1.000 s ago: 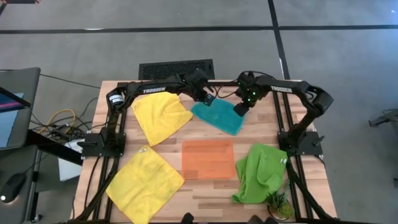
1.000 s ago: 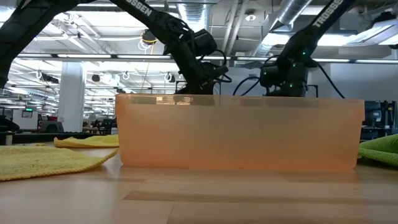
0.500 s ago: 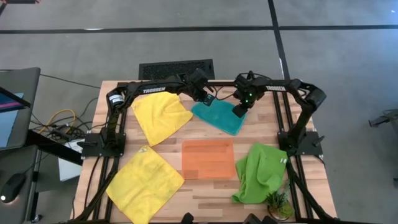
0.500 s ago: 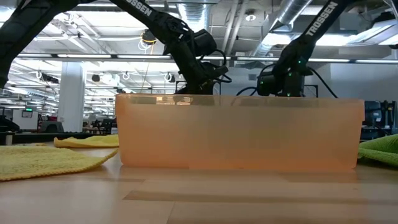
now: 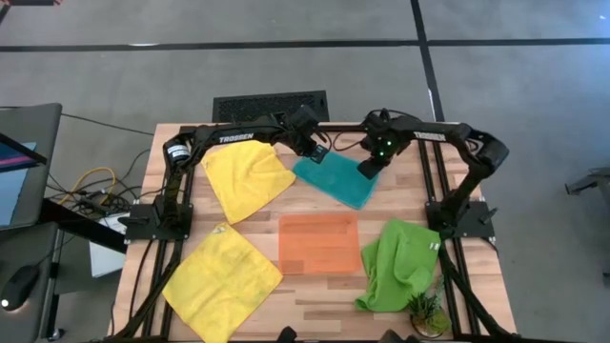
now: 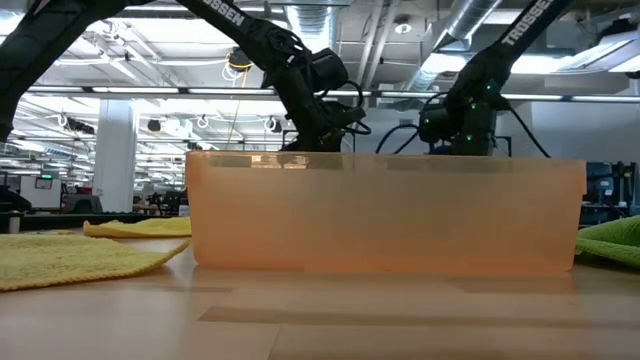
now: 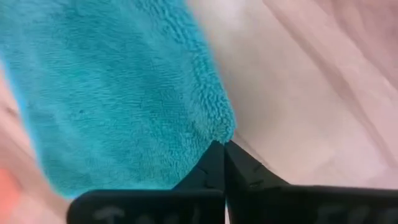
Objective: Fold microfiber towels
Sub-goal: Fold the blue towel
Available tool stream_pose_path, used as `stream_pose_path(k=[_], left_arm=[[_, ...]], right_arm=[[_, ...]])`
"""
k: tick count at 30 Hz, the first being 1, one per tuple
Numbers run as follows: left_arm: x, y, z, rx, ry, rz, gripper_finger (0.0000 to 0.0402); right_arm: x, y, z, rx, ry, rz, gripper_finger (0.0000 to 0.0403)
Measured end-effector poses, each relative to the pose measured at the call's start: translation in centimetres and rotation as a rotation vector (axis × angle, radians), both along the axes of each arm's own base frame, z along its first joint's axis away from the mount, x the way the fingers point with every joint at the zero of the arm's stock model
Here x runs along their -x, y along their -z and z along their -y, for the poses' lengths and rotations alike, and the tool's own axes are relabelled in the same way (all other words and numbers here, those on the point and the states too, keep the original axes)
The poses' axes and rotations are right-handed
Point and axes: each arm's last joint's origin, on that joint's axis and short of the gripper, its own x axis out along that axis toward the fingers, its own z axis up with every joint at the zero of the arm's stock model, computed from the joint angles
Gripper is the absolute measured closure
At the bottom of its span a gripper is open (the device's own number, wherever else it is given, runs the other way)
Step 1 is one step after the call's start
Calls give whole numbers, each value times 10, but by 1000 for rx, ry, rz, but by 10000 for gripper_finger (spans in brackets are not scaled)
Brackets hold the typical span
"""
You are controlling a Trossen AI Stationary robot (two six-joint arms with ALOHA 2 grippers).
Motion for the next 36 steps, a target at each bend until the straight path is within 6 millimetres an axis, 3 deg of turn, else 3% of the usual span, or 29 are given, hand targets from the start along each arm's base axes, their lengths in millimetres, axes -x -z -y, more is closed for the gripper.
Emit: stream_pose_path(k=[13, 23, 36], left_arm=[[-1, 0, 2, -4, -9, -2, 401], [0, 6, 2, -6, -16, -4, 401], [0, 7, 3, -1, -4, 2, 401]], right_arm=[[-7, -13, -11, -70, 78, 85, 399], [-37, -40, -10, 8, 25, 196, 400], [-58, -52, -2, 74, 61, 381, 402]])
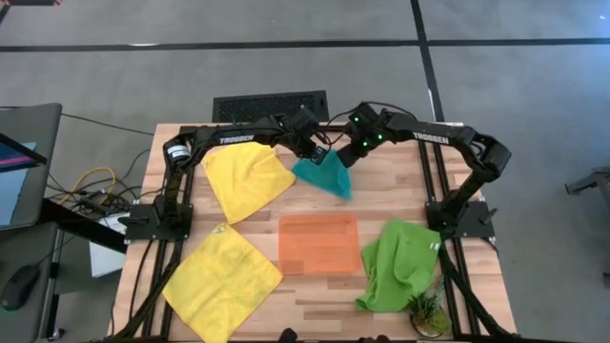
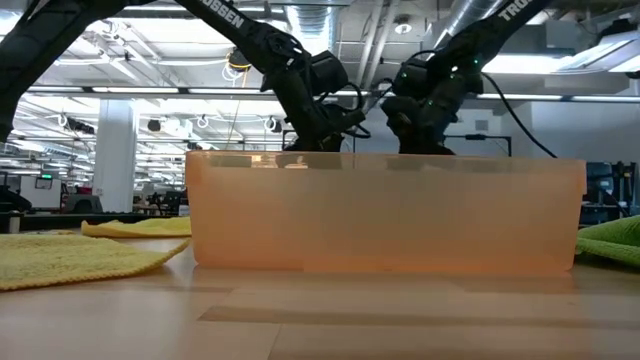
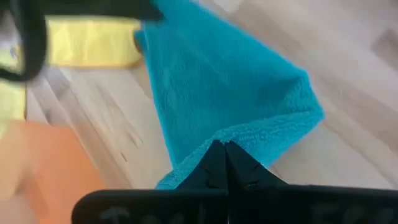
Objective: Fold microfiber towels
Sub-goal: Fold the blue towel
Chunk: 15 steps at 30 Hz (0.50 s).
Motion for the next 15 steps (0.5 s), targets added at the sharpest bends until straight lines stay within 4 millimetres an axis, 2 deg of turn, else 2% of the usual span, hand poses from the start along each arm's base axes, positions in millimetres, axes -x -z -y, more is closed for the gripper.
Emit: stream_pose_path(k=[6, 15], left_arm=[[-1, -1, 0, 3, 8, 19, 401], [-2, -1, 1, 2, 20, 21, 401]], right_arm=[[-11, -7, 3, 64, 7, 112, 400], [-15, -12, 7, 107, 9, 172, 401]])
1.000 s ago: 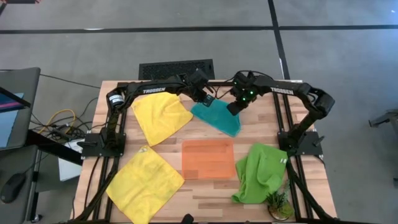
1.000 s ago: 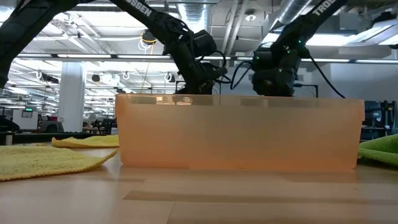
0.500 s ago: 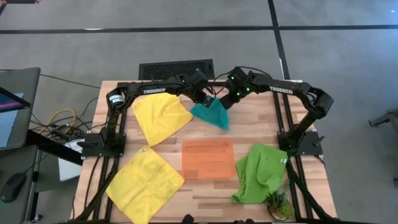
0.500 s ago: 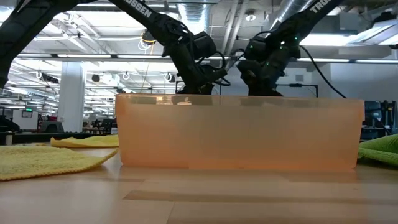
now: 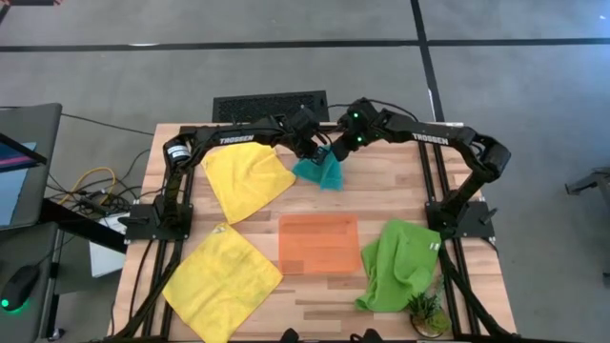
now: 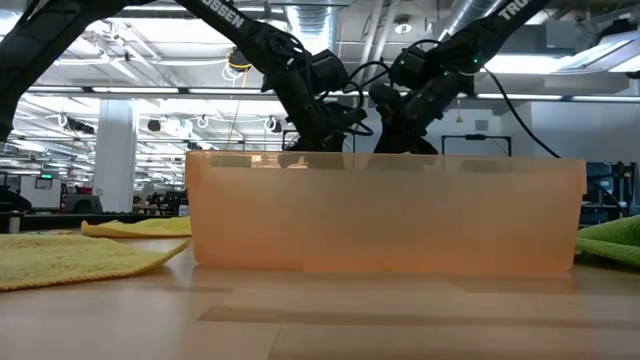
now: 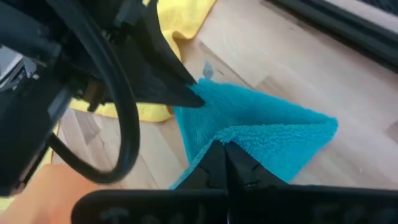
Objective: Fold microfiber towels
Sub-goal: Fold the blue towel
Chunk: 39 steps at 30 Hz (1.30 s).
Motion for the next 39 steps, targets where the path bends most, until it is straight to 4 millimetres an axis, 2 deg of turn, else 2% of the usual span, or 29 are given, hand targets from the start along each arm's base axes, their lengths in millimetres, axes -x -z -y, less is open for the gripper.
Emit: stream_pose_path(k=[24, 39], left_arm=[[-2, -1, -1, -16, 0, 20, 387], [1, 0, -3, -64, -7, -29, 387]], right_arm=[[-5, -3, -2, 57, -32, 27, 380], [-8, 0, 0, 68, -31, 41, 305]])
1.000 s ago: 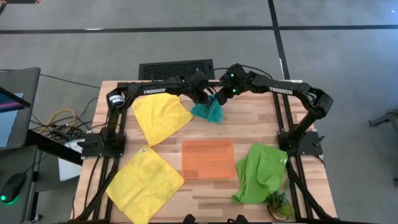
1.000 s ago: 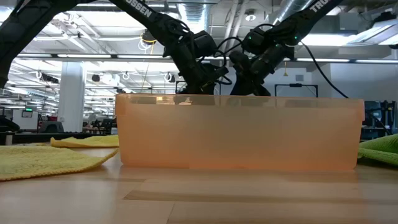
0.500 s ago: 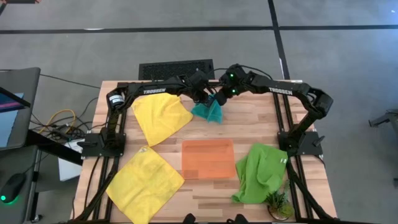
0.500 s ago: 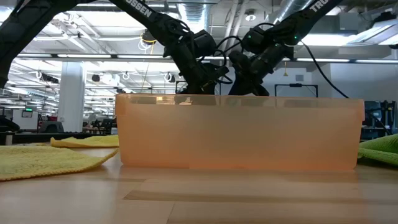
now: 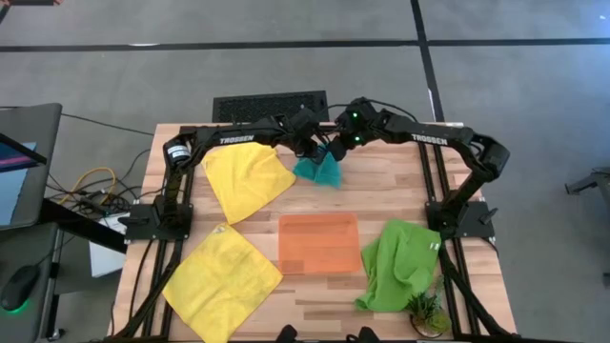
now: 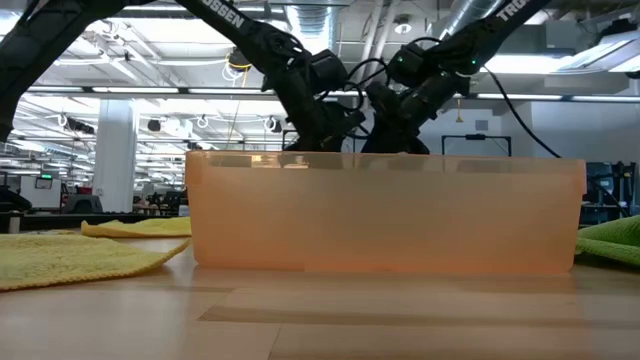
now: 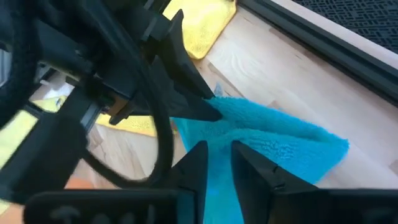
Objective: Fold microfiber towels
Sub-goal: Fold the blue towel
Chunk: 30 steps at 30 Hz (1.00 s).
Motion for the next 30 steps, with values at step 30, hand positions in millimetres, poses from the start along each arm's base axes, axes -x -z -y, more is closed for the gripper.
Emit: stream_pose_path(k=[30], left_arm=[[13, 4, -12, -75, -65, -124, 391]], right_arm=[[-12, 26, 6, -40, -18, -8, 300]])
